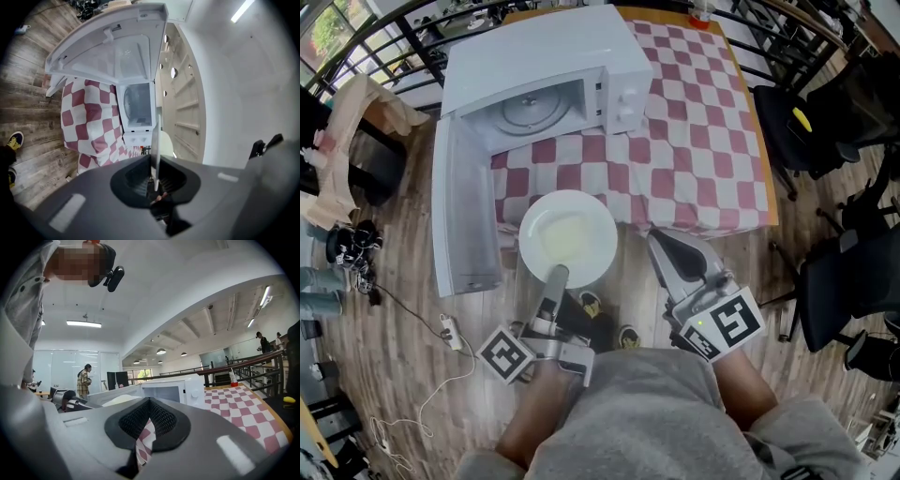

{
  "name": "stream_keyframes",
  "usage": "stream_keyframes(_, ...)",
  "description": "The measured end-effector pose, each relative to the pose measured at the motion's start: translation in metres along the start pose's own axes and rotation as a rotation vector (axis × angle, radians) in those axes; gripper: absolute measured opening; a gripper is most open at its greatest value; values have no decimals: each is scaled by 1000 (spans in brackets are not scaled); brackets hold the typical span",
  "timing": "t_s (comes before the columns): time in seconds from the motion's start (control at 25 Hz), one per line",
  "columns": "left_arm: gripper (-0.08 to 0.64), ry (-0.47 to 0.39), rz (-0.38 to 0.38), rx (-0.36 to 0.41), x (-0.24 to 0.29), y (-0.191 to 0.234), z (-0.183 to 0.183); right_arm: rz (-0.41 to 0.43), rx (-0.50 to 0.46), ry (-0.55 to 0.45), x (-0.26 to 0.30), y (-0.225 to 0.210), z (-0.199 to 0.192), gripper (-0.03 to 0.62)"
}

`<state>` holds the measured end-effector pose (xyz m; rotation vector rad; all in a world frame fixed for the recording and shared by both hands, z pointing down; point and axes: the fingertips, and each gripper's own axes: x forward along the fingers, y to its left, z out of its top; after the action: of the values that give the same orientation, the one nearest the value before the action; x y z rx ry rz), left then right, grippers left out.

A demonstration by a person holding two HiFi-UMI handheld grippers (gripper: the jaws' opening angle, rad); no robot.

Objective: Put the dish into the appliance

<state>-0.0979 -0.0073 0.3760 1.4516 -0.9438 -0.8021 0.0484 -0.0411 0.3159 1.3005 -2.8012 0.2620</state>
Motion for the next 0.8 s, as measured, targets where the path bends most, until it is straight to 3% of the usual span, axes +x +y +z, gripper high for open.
stream_keyframes(0.8,36,47,-7,-23,39,7,54,-54,-10,3,56,1,9,-2)
